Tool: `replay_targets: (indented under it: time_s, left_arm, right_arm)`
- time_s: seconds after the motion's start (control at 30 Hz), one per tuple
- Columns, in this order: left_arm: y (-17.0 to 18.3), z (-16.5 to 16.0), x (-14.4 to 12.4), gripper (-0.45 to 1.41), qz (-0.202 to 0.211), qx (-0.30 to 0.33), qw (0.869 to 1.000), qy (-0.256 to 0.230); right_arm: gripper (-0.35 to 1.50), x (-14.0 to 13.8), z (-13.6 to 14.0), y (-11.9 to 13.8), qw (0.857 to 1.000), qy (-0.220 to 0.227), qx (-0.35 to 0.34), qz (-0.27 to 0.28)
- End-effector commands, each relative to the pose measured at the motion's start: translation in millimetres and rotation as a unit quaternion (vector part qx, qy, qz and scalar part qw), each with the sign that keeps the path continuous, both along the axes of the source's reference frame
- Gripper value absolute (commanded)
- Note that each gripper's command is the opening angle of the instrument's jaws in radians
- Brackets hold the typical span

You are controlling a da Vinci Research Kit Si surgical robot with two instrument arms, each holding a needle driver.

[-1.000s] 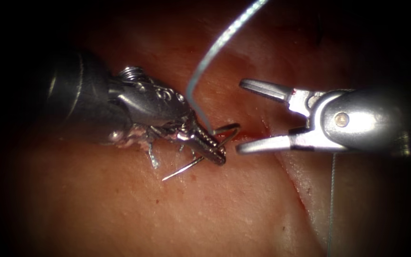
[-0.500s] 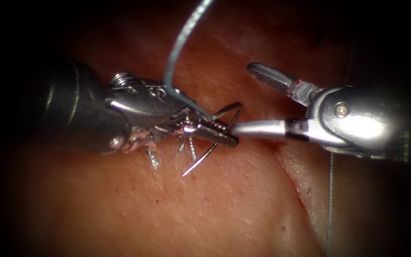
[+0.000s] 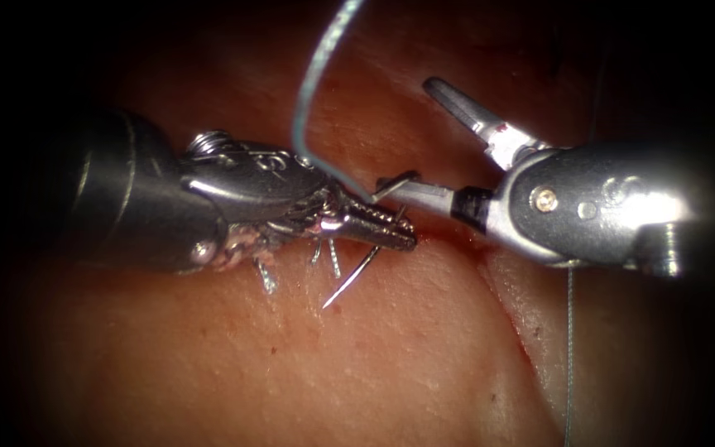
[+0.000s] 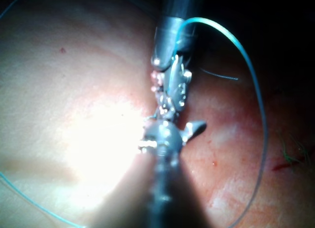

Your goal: Wound Closure

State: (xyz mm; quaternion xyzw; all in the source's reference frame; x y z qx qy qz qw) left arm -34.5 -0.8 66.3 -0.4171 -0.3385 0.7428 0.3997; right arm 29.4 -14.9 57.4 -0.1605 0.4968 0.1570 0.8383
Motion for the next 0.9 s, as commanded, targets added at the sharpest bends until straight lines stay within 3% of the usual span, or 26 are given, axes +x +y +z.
replay_targets:
  time_s: [0.03,0.63,0.7,0.73,0.77,0.9]
  left_arm:
    - [0.0,0.5,-0.5,-0.45,0.0,0.0,1.0,-0.001]
    - [-0.1,0.0,-0.6,-0.45,0.0,-0.012,1.0,-0.003]
    - [-0.2,-0.2,-0.6,-0.45,-0.001,-0.012,1.0,-0.003]
    - [-0.2,-0.2,-0.6,-0.45,0.0,-0.014,1.0,-0.003]
    - [-0.2,-0.3,-0.6,-0.45,0.0,-0.014,1.0,-0.003]
    - [-0.1,-0.7,-0.7,-0.45,0.005,-0.025,1.0,-0.006]
  right_arm:
    - [0.74,1.0,0.5,-0.3,1.0,-0.005,-0.008,-0.007]
    - [0.19,1.2,2.0,-1.3,0.999,-0.038,-0.008,-0.027]
    - [-0.01,1.3,2.1,-1.4,0.999,-0.048,-0.006,-0.025]
    - [-0.27,1.3,2.2,-1.6,0.998,-0.052,-0.001,-0.025]
    - [-0.35,1.3,2.3,-1.7,0.998,-0.055,0.0,-0.026]
    - [-0.35,0.4,2.3,-1.5,0.998,-0.059,0.007,-0.037]
